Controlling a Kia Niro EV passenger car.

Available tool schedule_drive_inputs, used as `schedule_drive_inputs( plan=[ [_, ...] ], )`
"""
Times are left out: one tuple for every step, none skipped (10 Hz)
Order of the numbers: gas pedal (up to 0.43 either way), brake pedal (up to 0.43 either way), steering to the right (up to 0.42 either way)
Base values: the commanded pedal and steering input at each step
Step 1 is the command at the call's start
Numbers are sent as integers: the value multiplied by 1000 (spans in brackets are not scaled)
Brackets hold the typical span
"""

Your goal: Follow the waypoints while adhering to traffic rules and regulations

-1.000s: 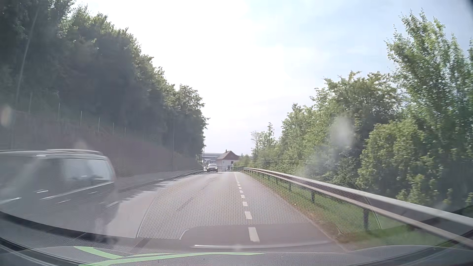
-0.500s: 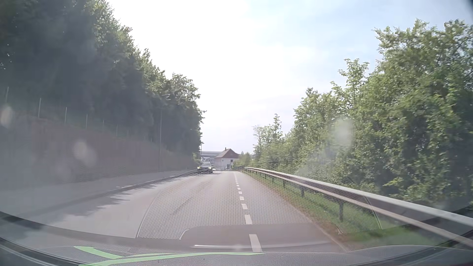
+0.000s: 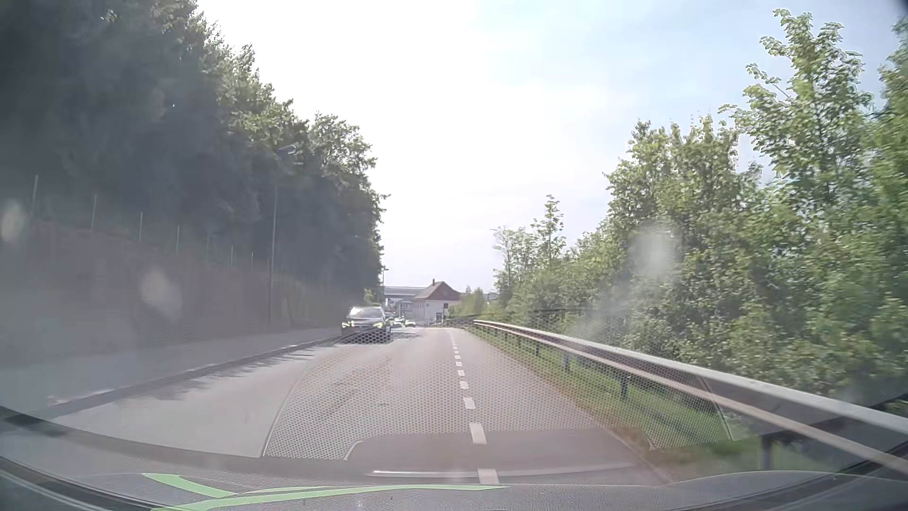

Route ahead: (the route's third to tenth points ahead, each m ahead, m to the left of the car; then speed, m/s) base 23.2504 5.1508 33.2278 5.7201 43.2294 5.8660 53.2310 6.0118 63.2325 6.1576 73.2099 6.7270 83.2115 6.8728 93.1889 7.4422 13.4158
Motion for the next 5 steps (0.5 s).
schedule_drive_inputs(
  plan=[
    [59,0,-2],
    [59,0,-3],
    [59,0,-3],
    [59,0,-3],
    [59,0,-4]
  ],
)
